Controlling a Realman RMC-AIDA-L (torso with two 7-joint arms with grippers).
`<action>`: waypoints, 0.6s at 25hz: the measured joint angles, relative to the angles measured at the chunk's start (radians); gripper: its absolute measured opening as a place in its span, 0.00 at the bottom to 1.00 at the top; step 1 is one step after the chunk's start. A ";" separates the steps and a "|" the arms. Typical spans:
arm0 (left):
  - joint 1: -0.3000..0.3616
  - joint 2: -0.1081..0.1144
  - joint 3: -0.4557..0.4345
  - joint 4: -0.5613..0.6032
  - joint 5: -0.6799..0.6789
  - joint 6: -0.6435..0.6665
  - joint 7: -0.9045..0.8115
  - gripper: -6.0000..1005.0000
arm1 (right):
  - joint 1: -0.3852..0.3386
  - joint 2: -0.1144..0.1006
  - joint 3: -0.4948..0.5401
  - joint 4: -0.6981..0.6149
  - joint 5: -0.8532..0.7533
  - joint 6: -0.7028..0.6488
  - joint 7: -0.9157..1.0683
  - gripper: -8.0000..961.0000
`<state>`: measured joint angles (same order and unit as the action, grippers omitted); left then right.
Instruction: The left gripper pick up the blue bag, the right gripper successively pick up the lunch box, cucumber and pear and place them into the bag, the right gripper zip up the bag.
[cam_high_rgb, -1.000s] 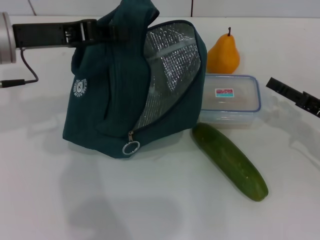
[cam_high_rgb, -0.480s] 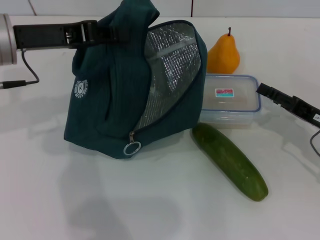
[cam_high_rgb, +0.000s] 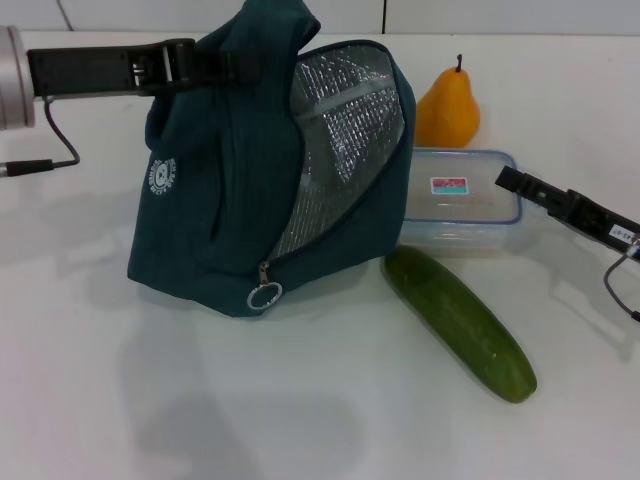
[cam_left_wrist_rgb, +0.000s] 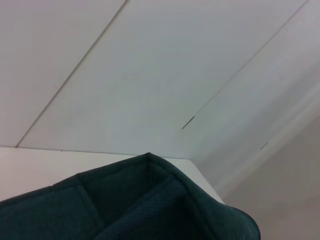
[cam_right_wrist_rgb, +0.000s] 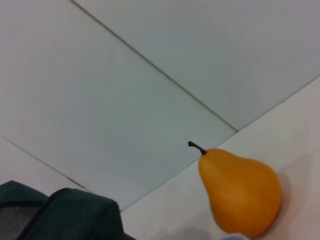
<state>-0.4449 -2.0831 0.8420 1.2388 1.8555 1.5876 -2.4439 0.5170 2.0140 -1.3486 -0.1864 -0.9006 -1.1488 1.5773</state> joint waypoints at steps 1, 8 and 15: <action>0.000 0.000 0.000 0.000 0.001 -0.001 0.000 0.05 | 0.002 0.001 -0.002 0.000 0.000 0.000 0.000 0.87; 0.001 0.000 0.000 -0.001 0.004 -0.012 0.000 0.05 | 0.013 0.001 -0.026 0.002 0.000 -0.015 0.022 0.87; 0.005 0.000 0.000 -0.001 0.002 -0.012 0.000 0.05 | 0.003 0.002 -0.028 0.002 0.003 -0.052 0.051 0.79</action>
<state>-0.4399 -2.0831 0.8421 1.2375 1.8576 1.5753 -2.4436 0.5203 2.0164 -1.3767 -0.1840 -0.8971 -1.2007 1.6279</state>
